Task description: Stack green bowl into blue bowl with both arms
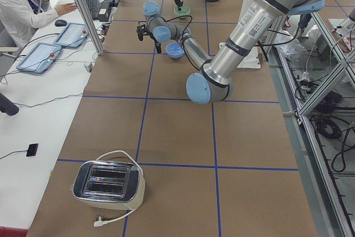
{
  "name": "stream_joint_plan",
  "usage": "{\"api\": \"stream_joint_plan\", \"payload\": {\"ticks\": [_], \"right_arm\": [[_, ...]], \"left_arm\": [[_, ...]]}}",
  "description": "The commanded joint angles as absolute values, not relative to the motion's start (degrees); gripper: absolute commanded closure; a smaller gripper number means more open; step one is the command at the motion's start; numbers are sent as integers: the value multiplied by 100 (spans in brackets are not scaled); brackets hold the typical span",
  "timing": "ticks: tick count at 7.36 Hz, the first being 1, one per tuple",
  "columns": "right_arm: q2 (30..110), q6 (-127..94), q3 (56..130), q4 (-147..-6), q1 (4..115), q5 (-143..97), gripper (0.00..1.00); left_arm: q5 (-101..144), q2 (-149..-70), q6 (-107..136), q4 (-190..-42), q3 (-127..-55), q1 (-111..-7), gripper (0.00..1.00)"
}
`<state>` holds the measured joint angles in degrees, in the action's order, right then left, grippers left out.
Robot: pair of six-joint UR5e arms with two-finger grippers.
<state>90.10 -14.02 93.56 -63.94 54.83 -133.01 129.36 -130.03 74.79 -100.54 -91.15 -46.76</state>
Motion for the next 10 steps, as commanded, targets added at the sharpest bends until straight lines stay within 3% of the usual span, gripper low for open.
{"api": "stream_joint_plan", "payload": {"ticks": [1,6,10], "right_arm": [[8956,-1406,9413,-6390,5519,-13298,87],[8824,-1415,9404,-6460,5616,-13368,87],[7843,-2018,9649,-7520,5915,-13834,87]], "left_arm": [[12929,-12999,7479,-10055,-9114,-4676,4],[12955,-12973,7427,-10055,-9114,-4780,4],[13490,-12113,5841,-9828,-9554,-5666,4]]}}
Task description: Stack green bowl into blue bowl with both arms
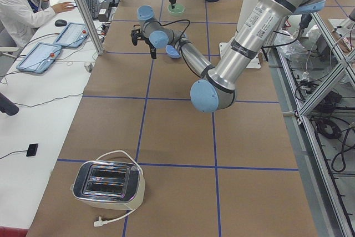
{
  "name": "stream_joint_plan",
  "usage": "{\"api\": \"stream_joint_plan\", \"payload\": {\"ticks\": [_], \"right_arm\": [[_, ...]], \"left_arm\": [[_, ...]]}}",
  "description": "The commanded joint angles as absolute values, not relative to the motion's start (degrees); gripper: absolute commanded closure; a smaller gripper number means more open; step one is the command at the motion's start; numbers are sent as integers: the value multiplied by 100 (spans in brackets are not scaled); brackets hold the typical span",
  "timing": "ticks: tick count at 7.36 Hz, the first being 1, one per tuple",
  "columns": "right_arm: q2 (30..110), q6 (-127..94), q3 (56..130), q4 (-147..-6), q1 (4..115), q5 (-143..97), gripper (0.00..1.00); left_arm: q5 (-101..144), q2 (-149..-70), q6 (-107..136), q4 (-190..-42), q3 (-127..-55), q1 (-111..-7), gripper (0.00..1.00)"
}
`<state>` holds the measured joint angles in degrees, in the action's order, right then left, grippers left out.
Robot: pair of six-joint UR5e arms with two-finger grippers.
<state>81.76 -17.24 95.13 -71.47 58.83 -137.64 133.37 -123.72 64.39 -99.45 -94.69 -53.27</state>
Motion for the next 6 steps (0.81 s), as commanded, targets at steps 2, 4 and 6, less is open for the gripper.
{"api": "stream_joint_plan", "payload": {"ticks": [2,4,6], "right_arm": [[7114,-3054,9703,-7865,5741,-13825,87],[6542,-4012,9668,-7893,5311,-13755,87],[5892,-5040,9511,-7901,4810,-13257,87]], "left_arm": [[13491,-11823,4978,-9572,-9676,-5888,4],[13500,-11437,4302,-9571,-9755,-6046,4],[13491,-11146,3738,-9598,-9756,-6222,4]]}}
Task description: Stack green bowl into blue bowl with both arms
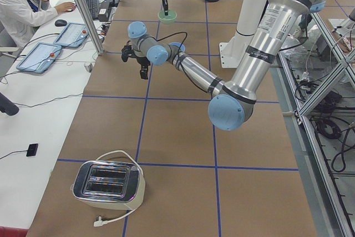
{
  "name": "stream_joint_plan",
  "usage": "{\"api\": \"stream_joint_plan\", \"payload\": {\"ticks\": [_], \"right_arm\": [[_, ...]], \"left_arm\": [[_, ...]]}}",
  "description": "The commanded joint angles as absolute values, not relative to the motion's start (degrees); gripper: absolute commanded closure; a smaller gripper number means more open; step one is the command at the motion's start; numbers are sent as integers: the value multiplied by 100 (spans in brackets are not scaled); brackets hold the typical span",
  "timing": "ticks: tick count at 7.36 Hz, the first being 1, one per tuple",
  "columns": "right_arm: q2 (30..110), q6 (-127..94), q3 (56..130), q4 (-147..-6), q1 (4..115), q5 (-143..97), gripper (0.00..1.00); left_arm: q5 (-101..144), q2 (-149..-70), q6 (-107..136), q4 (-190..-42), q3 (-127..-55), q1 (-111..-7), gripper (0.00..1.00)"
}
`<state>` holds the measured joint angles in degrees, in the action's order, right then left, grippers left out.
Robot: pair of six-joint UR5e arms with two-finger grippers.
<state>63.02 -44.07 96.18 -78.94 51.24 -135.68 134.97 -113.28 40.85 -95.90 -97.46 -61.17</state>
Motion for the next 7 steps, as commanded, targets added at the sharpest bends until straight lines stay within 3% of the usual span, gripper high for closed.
{"api": "stream_joint_plan", "payload": {"ticks": [1,7], "right_arm": [[5584,-5567,9397,-7901,4590,-13002,87],[4869,-7005,9009,-7814,3569,-11900,86]], "left_arm": [[13491,-11023,3518,-9606,-9756,-6266,4],[13474,-10802,3278,-9650,-9738,-6319,4]]}}
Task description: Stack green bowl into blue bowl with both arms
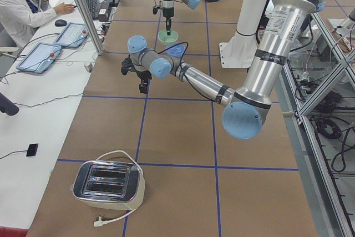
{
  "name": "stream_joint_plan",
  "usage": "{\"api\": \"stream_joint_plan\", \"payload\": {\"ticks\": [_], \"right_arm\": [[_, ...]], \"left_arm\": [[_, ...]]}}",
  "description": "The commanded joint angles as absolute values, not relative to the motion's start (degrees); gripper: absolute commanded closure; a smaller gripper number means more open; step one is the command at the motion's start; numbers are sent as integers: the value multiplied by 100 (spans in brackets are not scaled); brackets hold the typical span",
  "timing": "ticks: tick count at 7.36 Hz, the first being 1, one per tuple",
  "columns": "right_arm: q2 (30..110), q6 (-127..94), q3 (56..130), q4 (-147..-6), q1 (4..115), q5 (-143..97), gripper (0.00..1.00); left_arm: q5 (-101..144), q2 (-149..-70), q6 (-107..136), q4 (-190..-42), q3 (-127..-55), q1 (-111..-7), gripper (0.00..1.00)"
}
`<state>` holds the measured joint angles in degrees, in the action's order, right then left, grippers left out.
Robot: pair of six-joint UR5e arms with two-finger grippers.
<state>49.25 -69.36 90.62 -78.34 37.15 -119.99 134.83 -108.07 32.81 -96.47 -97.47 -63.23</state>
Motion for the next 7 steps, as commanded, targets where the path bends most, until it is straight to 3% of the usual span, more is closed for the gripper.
{"api": "stream_joint_plan", "payload": {"ticks": [1,7], "right_arm": [[4887,-6996,9009,-7813,3455,-11866,86],[4983,-6856,9009,-7813,3305,-11734,86]], "left_arm": [[13465,-10802,3278,-9650,-9721,-6319,4],[13447,-10802,3270,-9650,-9686,-6293,4]]}}
